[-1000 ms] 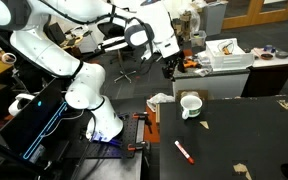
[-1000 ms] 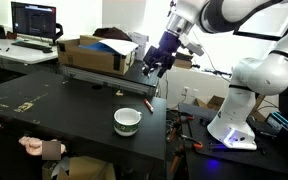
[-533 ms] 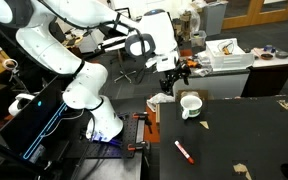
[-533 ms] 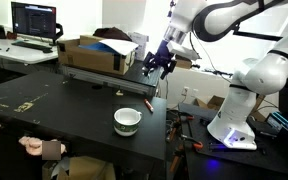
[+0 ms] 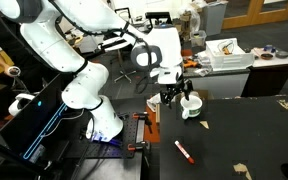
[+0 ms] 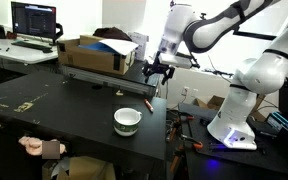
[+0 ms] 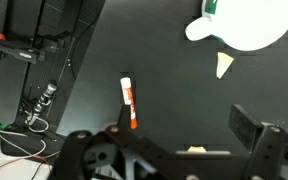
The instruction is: Put the marker in the mug
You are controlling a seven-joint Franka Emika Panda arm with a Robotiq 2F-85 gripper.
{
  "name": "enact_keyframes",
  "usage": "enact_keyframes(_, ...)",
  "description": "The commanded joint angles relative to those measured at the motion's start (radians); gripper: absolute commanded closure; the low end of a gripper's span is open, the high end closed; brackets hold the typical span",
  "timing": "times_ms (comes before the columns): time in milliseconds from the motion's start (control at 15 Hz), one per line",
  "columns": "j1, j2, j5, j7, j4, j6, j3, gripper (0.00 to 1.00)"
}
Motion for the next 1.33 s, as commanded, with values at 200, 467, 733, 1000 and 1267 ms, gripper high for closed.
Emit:
enact_keyframes(200, -0.028, 0.176, -0.135, 0.086, 0.050, 0.059, -0.058, 0.00)
enact_keyframes(467, -0.054, 0.268, -0.286, 0.202, 0.067, 0.122, -0.090, 0.00)
enact_keyframes(733, -0.011, 0.278, -0.366, 0.244, 0.059, 0.114, -0.153, 0.00)
enact_keyframes(1000, 0.001, 0.305, -0.409, 0.269, 0.077, 0.121, -0.174, 0.00)
enact_keyframes(1267, 0.010, 0.334, -0.424, 0.289, 0.089, 0.139, -0.205, 0.00)
